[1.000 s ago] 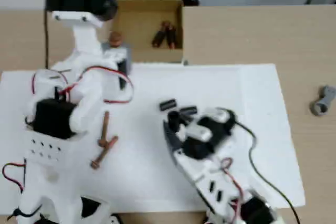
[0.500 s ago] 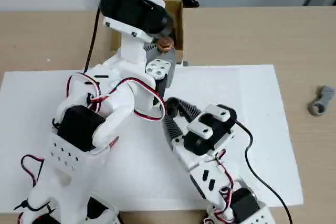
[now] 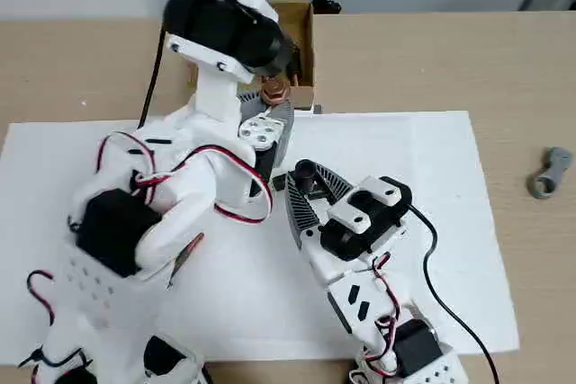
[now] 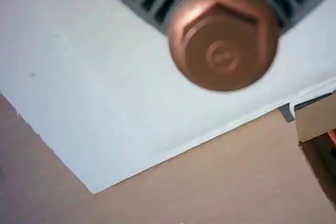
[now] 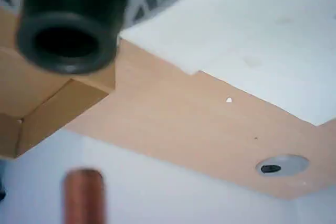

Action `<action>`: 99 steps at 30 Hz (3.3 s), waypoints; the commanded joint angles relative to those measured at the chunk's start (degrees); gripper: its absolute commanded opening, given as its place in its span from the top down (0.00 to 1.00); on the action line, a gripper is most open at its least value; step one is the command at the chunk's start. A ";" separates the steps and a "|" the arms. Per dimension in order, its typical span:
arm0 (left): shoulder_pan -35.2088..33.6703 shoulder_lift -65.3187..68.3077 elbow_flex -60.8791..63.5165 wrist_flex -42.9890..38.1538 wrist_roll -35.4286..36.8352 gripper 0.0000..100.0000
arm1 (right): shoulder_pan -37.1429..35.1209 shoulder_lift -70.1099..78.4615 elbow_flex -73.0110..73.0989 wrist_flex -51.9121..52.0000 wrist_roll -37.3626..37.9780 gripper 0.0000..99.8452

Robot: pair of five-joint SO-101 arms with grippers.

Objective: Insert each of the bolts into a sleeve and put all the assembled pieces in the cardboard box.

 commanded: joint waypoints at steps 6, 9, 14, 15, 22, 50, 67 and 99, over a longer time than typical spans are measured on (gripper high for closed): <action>6.07 -1.76 -3.12 1.23 -0.18 1.00 | 0.75 0.04 0.26 -1.01 -2.55 1.00; 6.33 -1.58 -3.03 1.23 -0.18 1.00 | 0.75 0.04 1.85 -1.01 -3.96 1.00; 6.33 -1.49 -1.54 1.49 -0.18 1.00 | 0.75 -0.13 2.20 -1.01 -4.40 1.00; 6.33 -1.49 -0.84 1.49 -0.18 1.00 | 0.75 -0.13 2.20 -1.01 -4.40 1.00; 6.42 -1.58 2.33 1.58 -0.09 1.00 | 0.75 -0.13 2.29 -1.27 -4.40 1.00; 5.98 -1.85 17.71 -11.34 3.52 1.00 | 0.75 -0.40 2.02 -1.10 -4.40 1.00; 5.98 -1.49 17.98 -16.88 3.52 1.00 | 0.75 -0.22 2.02 -1.45 -4.40 1.00; 1.58 -2.73 9.80 7.12 -0.88 0.84 | 0.75 1.63 -4.31 -1.10 -4.31 1.00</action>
